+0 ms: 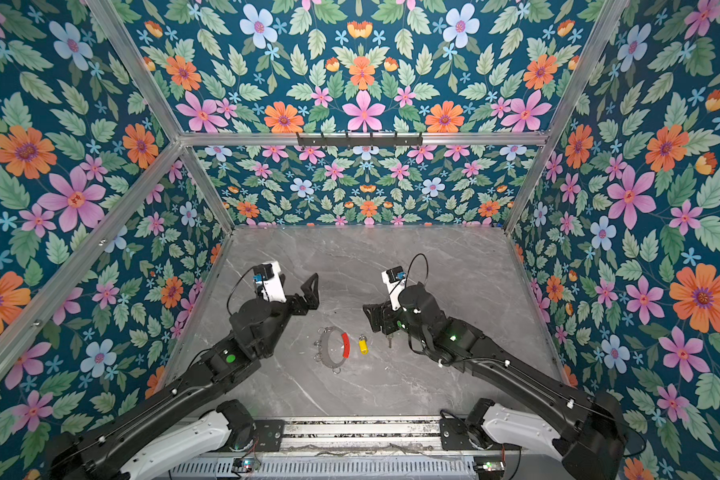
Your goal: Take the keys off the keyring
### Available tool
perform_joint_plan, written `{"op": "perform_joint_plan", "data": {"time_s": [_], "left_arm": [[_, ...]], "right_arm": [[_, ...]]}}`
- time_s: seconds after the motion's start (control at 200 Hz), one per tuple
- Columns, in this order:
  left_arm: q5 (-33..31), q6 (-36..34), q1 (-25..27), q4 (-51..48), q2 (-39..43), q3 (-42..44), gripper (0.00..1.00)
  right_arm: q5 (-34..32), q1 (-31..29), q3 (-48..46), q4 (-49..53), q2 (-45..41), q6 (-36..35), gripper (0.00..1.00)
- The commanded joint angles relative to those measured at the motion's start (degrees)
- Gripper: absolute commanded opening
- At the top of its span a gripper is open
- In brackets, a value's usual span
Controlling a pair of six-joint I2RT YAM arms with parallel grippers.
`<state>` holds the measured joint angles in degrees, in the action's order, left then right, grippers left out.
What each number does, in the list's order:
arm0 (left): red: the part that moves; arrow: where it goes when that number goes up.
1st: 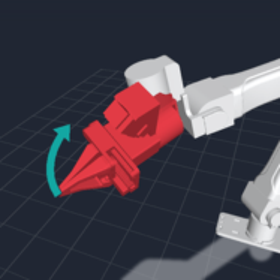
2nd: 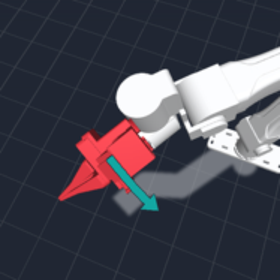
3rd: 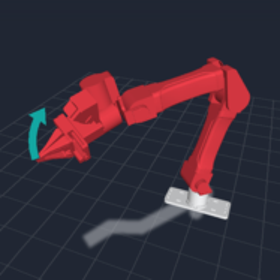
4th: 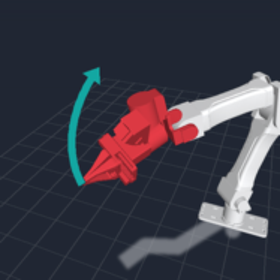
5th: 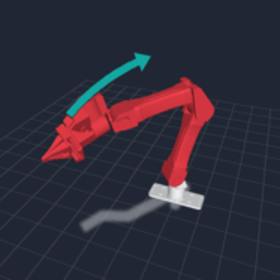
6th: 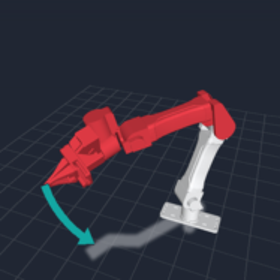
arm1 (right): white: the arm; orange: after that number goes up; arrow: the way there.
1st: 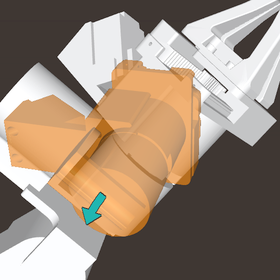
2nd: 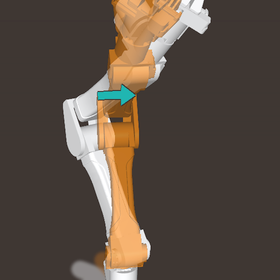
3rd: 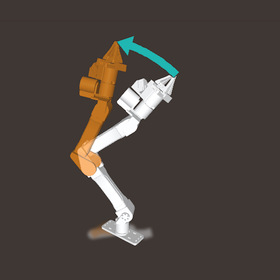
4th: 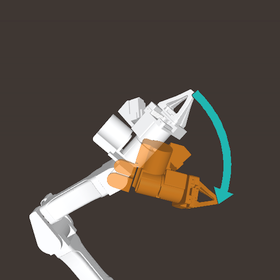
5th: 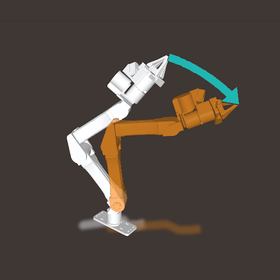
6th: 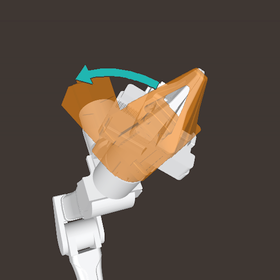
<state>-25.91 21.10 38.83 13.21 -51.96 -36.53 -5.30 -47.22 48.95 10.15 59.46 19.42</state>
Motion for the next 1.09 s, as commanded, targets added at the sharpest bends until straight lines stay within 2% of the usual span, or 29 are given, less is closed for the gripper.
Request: {"op": "perform_joint_plan", "data": {"time_s": [0.0,0.08,0.13,0.245,0.295,0.415,0.55,0.705,0.785,0.83,1.005,1.055,1.09], "left_arm": [[-4.1,2.1,-9.9,6.3,-4.2,2.3,1.0],[-9.6,-1.3,-15.1,15.6,-7.2,7.0,1.0],[-12.3,-4.9,-16.8,21.6,-9.3,9.7,1.0],[-13.2,-11.6,-20.7,23.9,-16.6,10.0,1.0],[-15.5,-14.3,-21.6,25.1,-20.4,10.1,1.0],[-16.9,-20.9,-23.1,35.7,-27.7,13.8,1.0],[-12.2,-25.7,-23.9,52.4,-33.5,19.5,1.0],[-6.0,-28.0,-24.9,55.5,-36.2,19.3,1.0],[-4.0,-28.6,-26.1,62.4,-39.0,20.7,1.0],[-3.3,-26.5,-27.2,59.9,-38.5,20.2,1.0],[12.5,-20.1,-35.5,55.8,-38.9,20.1,1.0],[12.3,-20.8,-36.0,64.9,-41.9,22.0,1.0],[11.7,-19.5,-36.1,60.4,-40.5,21.3,1.0]], "right_arm": [[-5.0,0.0,-0.6,1.6,-2.7,-0.5,0.91],[-8.6,0.0,-1.7,2.1,-4.2,-0.1,0.99],[-10.4,0.0,-2.3,2.4,-4.9,-0.1,0.99],[-13.0,0.8,-2.9,3.7,-6.2,0.0,0.99],[-14.0,1.1,-3.5,3.5,-7.0,0.2,0.99],[-14.1,1.9,-5.2,2.3,-8.9,-0.3,0.99],[-13.9,2.8,-5.8,3.2,-9.6,-1.0,0.99],[-13.8,3.6,-6.1,2.7,-9.8,-0.7,0.99],[-13.7,3.9,-6.1,2.2,-9.6,-1.3,0.99],[-13.7,4.3,-6.0,2.2,-9.4,-1.4,0.99],[-12.2,7.5,-7.2,0.4,-9.3,-0.8,0.99],[-11.8,8.3,-8.4,-1.4,-9.8,-1.6,0.99],[-11.4,9.0,-9.0,-2.2,-10.1,-1.9,0.99]]}}
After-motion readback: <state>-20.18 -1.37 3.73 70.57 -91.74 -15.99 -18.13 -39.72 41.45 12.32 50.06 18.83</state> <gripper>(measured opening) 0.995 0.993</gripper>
